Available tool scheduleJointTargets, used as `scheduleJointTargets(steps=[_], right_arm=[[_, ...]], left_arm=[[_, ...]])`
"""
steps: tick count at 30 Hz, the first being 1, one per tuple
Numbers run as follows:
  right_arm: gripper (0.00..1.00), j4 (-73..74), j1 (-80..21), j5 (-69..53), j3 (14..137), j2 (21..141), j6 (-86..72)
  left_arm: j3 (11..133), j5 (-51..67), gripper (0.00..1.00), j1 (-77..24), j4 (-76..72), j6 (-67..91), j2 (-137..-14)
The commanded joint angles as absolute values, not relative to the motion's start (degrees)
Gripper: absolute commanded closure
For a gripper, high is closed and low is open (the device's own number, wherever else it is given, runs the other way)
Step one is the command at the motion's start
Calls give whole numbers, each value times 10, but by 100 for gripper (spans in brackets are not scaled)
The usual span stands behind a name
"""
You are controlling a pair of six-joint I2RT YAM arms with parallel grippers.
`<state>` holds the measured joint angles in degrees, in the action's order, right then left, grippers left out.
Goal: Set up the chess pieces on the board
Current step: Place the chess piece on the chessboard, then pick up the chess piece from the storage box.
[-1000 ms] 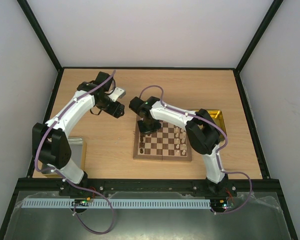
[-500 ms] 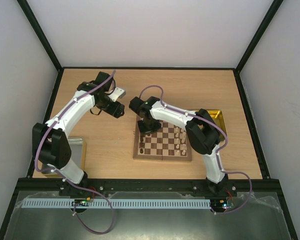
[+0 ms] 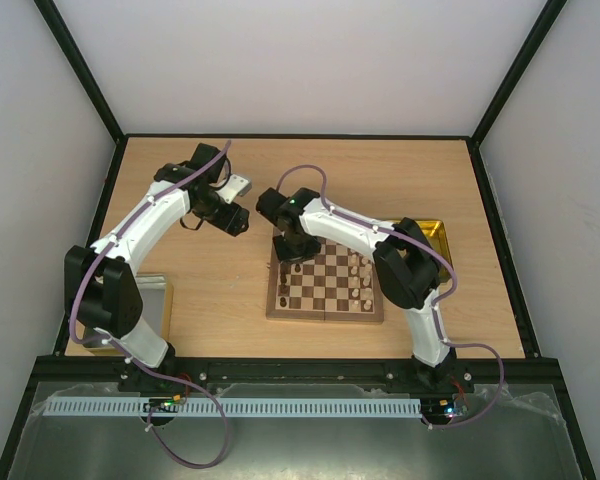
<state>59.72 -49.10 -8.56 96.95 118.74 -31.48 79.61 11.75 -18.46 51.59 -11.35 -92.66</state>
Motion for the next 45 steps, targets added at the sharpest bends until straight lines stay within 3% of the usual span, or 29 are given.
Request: scheduleJointTargets(steps=[1, 9, 17, 27, 45], right_arm=[[71, 636, -487, -66, 1009, 1168, -313], [73, 703, -452, 30, 1018, 1105, -334], [73, 636, -219, 37, 822, 928, -380], [73, 518, 34, -28, 627, 829, -417], [74, 407, 107, -82, 561, 890, -423]], left_arm=[[793, 118, 22, -183, 521, -116, -915], [794, 116, 22, -183, 522, -116, -911], [801, 123, 22, -183, 523, -116, -919], [816, 131, 22, -185, 530, -115, -937], [825, 132, 22, -190, 531, -116, -950]])
